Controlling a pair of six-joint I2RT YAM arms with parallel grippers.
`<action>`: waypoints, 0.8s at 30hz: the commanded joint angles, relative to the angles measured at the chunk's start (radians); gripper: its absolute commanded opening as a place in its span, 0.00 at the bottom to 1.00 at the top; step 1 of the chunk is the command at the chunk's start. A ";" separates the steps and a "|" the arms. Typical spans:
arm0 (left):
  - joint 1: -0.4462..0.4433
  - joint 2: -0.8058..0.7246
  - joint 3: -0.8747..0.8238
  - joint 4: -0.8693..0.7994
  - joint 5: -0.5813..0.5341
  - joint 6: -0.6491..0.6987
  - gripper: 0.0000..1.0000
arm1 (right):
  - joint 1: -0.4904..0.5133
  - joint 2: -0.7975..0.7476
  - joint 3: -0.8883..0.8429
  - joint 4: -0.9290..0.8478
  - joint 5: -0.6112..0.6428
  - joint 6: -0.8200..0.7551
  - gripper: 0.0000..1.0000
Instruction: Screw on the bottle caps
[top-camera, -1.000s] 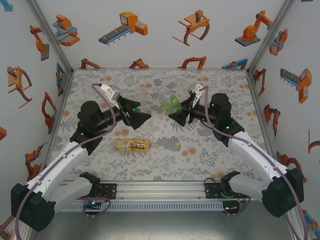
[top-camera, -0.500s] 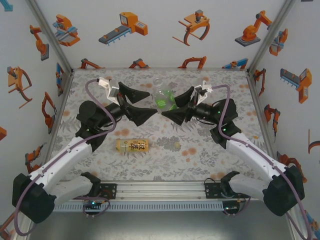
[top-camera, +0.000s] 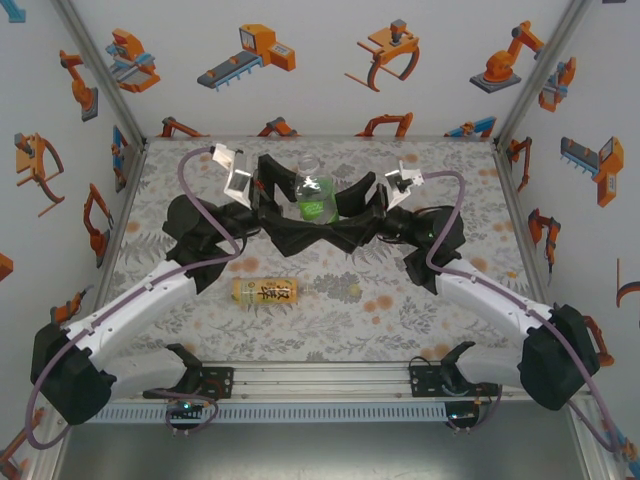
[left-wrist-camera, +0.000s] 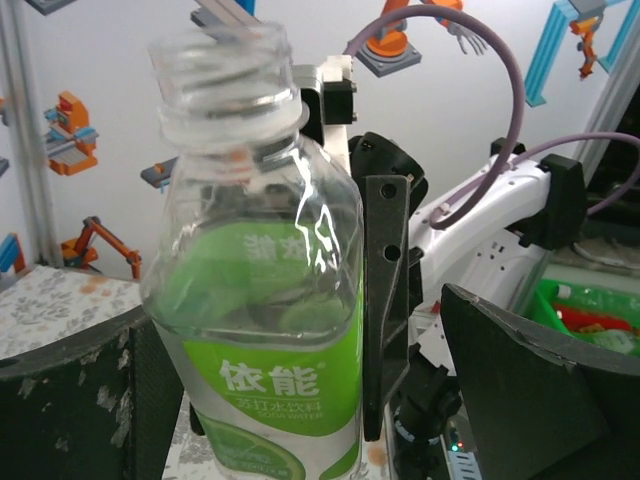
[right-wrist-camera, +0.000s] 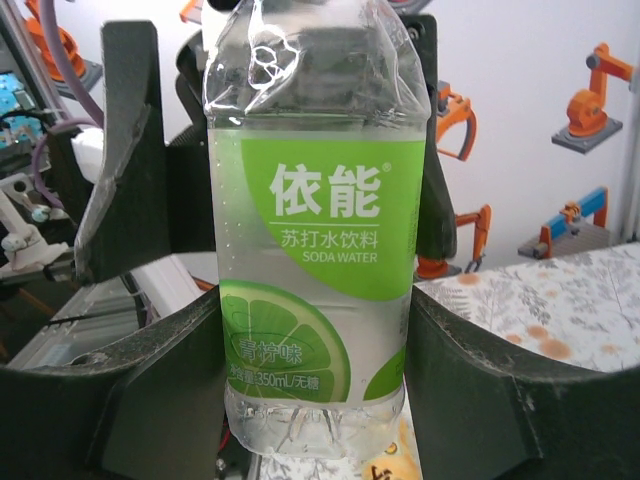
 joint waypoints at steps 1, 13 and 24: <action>-0.020 -0.008 0.021 0.055 0.029 -0.017 0.90 | 0.021 -0.006 0.003 0.134 0.024 0.044 0.00; -0.038 -0.038 0.035 0.011 0.013 0.010 0.70 | 0.083 -0.009 0.008 0.083 0.017 -0.010 0.00; -0.041 -0.049 0.041 -0.007 0.018 0.019 0.44 | 0.089 -0.011 0.003 0.068 0.027 -0.022 0.00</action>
